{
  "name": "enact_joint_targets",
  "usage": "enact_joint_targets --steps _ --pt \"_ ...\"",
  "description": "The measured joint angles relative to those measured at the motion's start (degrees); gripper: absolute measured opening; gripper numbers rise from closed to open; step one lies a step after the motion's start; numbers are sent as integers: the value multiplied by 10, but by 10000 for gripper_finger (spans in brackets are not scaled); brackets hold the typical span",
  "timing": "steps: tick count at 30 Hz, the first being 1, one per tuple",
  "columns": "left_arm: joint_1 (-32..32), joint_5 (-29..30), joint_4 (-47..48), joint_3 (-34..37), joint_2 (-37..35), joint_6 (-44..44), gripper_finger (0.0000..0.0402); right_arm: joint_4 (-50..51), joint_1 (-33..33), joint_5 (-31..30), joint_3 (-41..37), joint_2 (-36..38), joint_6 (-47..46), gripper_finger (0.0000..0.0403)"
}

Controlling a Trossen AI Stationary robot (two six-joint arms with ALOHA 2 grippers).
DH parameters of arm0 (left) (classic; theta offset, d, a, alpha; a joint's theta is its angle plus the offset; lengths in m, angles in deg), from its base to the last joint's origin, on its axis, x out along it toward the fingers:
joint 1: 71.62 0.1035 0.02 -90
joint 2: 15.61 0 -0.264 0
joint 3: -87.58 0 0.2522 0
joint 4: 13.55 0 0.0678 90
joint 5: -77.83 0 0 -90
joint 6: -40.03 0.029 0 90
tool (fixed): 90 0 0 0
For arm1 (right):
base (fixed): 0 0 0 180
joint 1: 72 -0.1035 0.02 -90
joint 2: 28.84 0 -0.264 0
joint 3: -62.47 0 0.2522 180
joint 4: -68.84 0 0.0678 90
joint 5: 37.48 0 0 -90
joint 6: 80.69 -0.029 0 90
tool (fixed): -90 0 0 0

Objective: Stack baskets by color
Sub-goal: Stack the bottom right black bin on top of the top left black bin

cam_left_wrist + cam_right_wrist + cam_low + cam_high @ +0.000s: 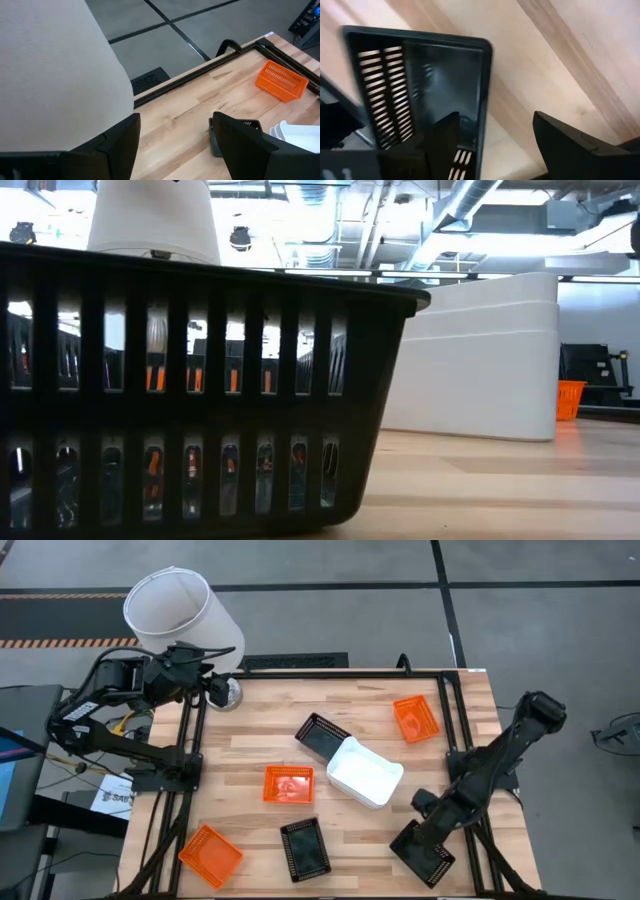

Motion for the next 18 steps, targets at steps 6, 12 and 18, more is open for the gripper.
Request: enact_joint_targets --steps 6,12,18 --pt "0 0 0 0 0 0 238 -65 -7 2 -32 -37 -2 276" --pt "0 9 0 0 0 0 238 -76 -7 3 -39 -80 0 247" --pt "0 7 0 0 0 8 238 -85 -6 29 -39 -93 4 105"
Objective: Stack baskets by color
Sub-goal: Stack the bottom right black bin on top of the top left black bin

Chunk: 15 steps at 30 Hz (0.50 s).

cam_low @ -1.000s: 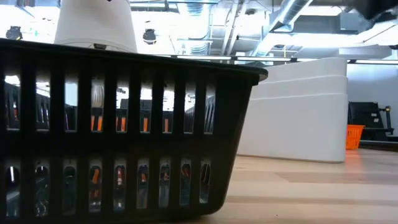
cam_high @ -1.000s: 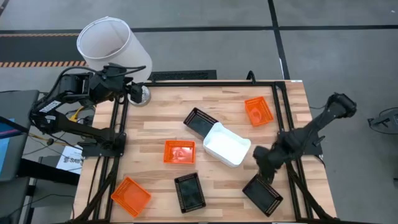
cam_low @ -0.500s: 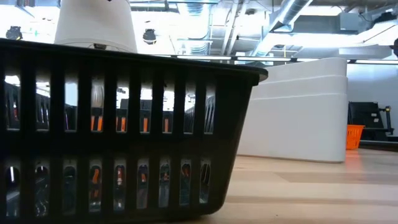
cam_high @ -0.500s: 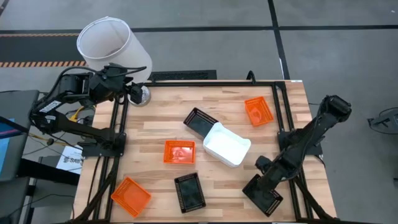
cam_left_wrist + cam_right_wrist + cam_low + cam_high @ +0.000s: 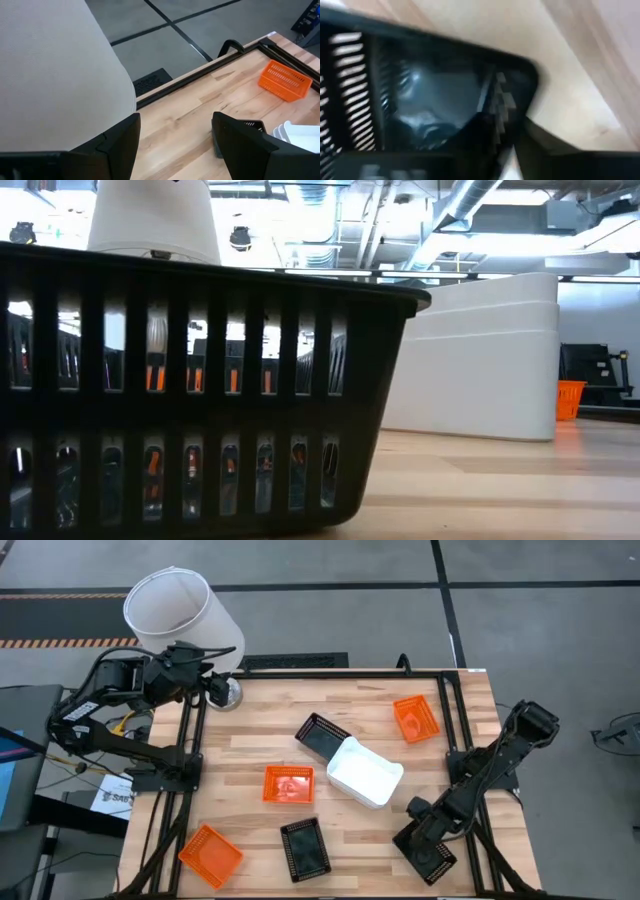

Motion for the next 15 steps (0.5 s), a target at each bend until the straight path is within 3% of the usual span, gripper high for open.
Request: enact_joint_targets --steps 3,10,15 --pt "0 0 -1 0 0 7 238 -6 0 5 0 12 1 21" --pt "0 -1 -12 0 -2 22 238 -1 34 6 35 103 48 5" --pt "0 -2 -11 0 -2 22 238 58 128 -12 109 207 133 3"
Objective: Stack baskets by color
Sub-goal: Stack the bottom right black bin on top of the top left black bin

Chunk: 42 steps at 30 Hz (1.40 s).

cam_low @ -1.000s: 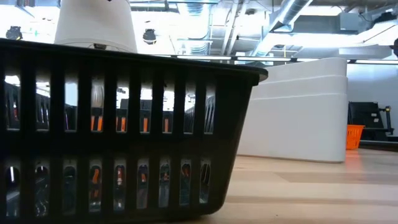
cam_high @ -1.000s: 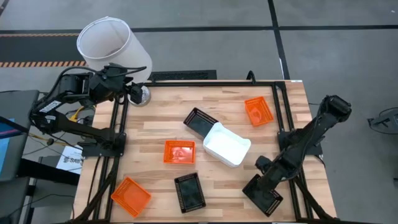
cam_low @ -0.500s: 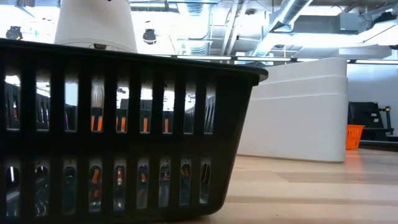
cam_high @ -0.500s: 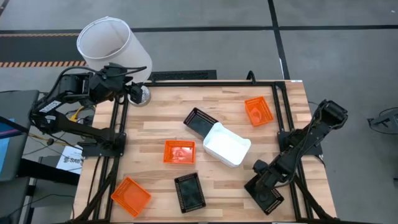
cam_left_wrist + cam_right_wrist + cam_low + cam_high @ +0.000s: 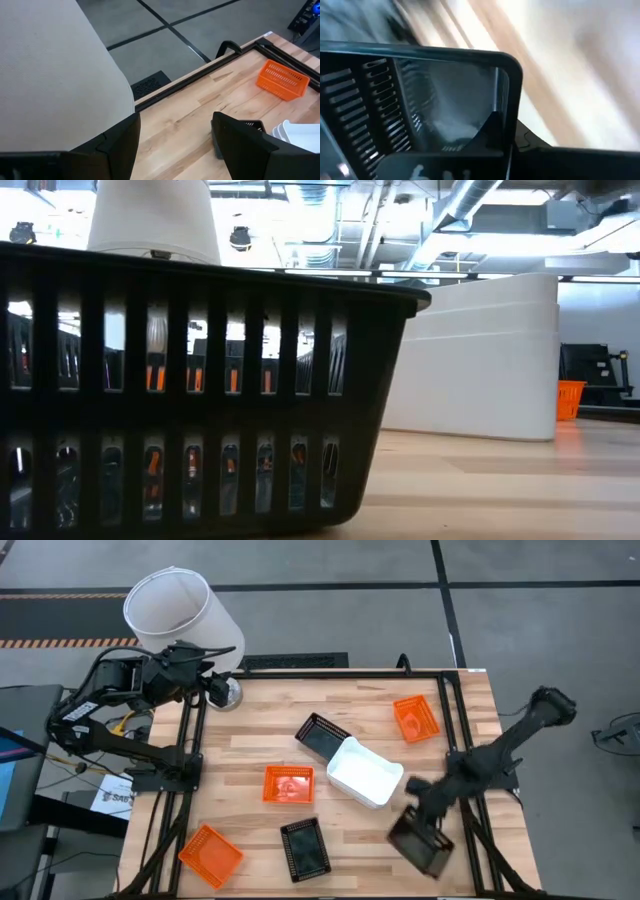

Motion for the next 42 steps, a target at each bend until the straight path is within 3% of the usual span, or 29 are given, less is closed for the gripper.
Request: enact_joint_targets --steps 4,7,12,16,21,29,35,42 --pt "0 1 0 0 0 2 238 58 141 -52 85 46 132 2" --pt "0 2 0 0 0 2 238 86 275 -58 155 34 261 2" --pt "0 3 0 0 0 2 238 107 472 -16 245 -54 477 2" --pt "0 4 0 0 0 2 238 95 568 32 308 -164 601 1" --pt "0 5 0 0 0 6 238 72 603 67 410 -315 699 1" --pt "0 7 0 0 0 5 238 95 587 78 579 -510 787 1" --pt "0 13 0 0 0 -4 238 147 572 73 651 -605 841 1" --pt "0 13 0 0 0 -7 238 172 567 45 670 -656 871 1"
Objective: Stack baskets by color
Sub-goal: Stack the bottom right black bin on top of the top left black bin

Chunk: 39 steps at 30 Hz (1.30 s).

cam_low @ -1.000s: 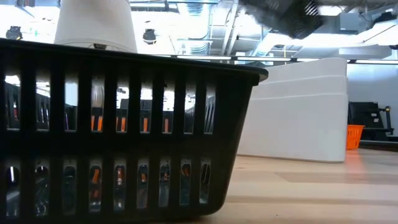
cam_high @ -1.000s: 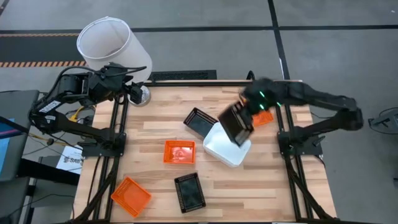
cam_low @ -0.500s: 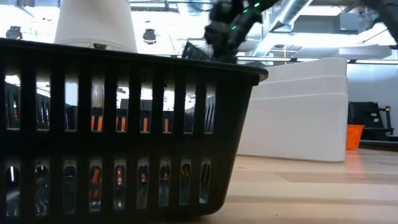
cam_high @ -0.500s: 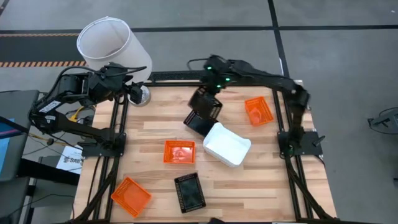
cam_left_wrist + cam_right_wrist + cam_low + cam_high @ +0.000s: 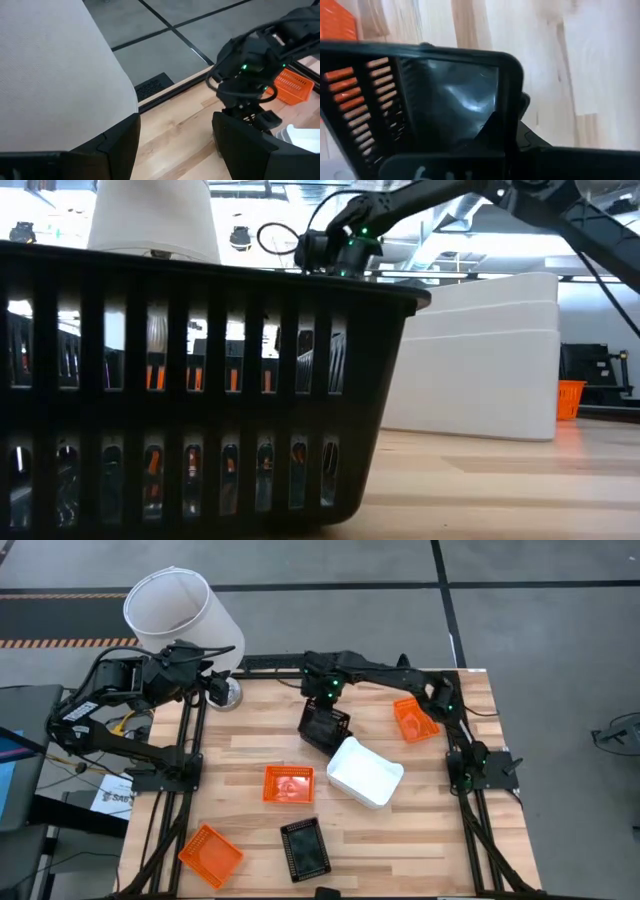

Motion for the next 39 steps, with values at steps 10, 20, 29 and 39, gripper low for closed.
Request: enact_joint_targets --steps 10,20,29,39 --pt "0 2 0 0 0 -4 238 23 0 1 0 -25 -7 3" --pt "0 4 3 0 0 1 238 59 3 29 0 -21 13 5" --pt "0 9 3 0 0 2 238 109 11 44 49 3 16 4" --pt "0 9 2 0 0 -3 238 106 -15 63 59 3 -41 3"
